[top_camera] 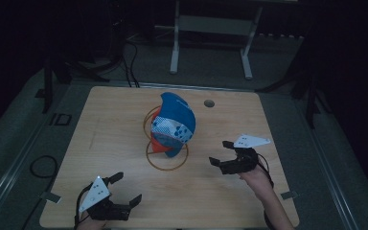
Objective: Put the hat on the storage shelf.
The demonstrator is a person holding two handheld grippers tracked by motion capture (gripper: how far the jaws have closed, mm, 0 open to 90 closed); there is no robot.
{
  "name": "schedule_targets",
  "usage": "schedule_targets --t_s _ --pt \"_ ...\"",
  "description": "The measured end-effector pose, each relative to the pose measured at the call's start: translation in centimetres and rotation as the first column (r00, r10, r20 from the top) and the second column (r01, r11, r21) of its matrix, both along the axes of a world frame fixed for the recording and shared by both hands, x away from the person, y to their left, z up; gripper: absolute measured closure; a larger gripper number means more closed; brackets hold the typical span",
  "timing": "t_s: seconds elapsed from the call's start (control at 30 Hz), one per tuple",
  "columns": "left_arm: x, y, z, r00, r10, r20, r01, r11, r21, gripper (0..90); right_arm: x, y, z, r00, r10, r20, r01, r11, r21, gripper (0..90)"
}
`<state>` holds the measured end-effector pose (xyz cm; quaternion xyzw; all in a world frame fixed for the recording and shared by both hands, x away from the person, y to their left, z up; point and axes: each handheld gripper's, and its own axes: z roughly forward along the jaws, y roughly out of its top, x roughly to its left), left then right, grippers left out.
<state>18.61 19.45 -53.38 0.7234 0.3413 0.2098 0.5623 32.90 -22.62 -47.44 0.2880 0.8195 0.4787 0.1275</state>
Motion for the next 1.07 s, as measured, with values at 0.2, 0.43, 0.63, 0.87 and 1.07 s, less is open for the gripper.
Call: schedule_targets --t_s 0.2,0.43,0.63,0.87,1.07 --pt "0.1 0.0 -0.1 1.0 0.002 -0.006 -0.002 1.0 0.006 2.3 -0.2 -1.0 -1.7 1.0 0.002 -0.004 -0.002 1.0 -0.014 13.6" --pt "0.0 0.1 -0.3 0.9999 0.006 -0.012 -0.005 0.9999 0.012 2.3 -0.5 -1.7 -3.4 0.9999 0.005 -0.011 -0.005 0.999 -0.041 13.7" --pt "0.0 0.1 -0.3 0.9999 0.007 -0.012 -0.007 0.9999 0.01 2.3 -0.7 -2.5 -4.5 1.0 0.005 -0.007 -0.005 0.998 -0.056 14.0" --pt "0.1 0.1 -0.3 0.9999 0.003 -0.014 -0.003 1.0 0.007 2.3 -0.4 -3.3 -5.9 0.9996 -0.009 -0.027 0.006 0.997 -0.079 14.6" --pt "0.1 0.1 -0.4 0.9999 -0.001 -0.017 0.002 0.9999 0.012 2.3 -0.3 -3.2 -6.1 0.9994 -0.016 -0.03 0.013 0.996 -0.084 14.7"
